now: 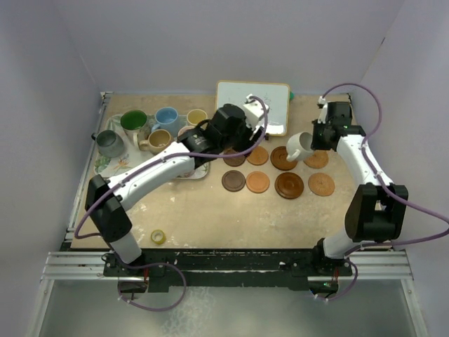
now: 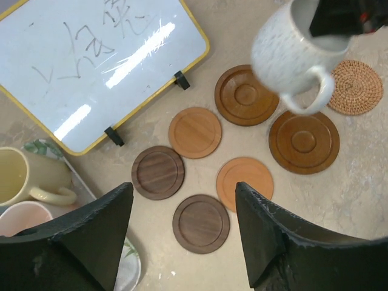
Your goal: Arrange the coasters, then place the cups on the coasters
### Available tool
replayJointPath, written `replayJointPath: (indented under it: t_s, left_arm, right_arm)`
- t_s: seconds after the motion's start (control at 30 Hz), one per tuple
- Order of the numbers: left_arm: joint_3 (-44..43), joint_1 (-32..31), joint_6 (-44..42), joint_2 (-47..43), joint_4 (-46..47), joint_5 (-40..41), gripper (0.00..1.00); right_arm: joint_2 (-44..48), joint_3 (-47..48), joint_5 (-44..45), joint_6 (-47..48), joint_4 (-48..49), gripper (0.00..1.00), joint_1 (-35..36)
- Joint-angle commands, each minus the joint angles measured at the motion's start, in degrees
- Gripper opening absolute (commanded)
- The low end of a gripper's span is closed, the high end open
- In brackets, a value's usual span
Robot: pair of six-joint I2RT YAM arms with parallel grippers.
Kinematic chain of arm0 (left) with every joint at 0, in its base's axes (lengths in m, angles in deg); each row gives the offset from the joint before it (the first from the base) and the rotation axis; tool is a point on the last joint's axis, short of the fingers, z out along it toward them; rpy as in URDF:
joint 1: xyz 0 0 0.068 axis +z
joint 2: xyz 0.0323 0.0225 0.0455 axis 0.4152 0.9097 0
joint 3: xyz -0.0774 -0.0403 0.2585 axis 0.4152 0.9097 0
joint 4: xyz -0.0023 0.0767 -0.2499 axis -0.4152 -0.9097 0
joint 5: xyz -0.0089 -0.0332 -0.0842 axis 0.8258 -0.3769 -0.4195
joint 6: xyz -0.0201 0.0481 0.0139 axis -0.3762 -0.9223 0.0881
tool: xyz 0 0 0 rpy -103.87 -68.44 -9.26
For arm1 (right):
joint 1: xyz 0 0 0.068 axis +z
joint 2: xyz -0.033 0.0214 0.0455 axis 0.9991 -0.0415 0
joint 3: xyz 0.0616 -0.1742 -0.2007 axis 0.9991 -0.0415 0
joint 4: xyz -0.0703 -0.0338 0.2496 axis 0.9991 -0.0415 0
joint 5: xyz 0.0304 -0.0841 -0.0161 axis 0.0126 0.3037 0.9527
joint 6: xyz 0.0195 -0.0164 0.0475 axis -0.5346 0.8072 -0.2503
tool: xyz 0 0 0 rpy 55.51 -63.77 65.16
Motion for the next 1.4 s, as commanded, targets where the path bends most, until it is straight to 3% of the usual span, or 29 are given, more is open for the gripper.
replayJointPath:
  t_s: [0.0,0.27,0.67,1.37]
  left_arm:
    - [1.4,6.1,-2.5,-5.5,-2.5,-9.8,0.68]
    - [6.4,10.2,-5.5,-10.1,-4.7,-12.8,0.74]
    - [10.2,12.0,-7.4,-13.7,-5.8,-13.0,0.77]
    - [10.5,12.2,-7.2,-14.5,-5.9,-13.1,0.77]
  right_arm:
    - [-1.4,8.0,2.5,9.0,-1.9,0.0,-3.5]
    - [-10.2,15.7,6.5,16.0,-6.0,0.0,-7.3]
    - [-21.4,23.8,8.6,19.0,-10.0,0.0,-8.6]
    - [-22.9,20.9,9.7,20.0,-7.0,0.01,-8.6]
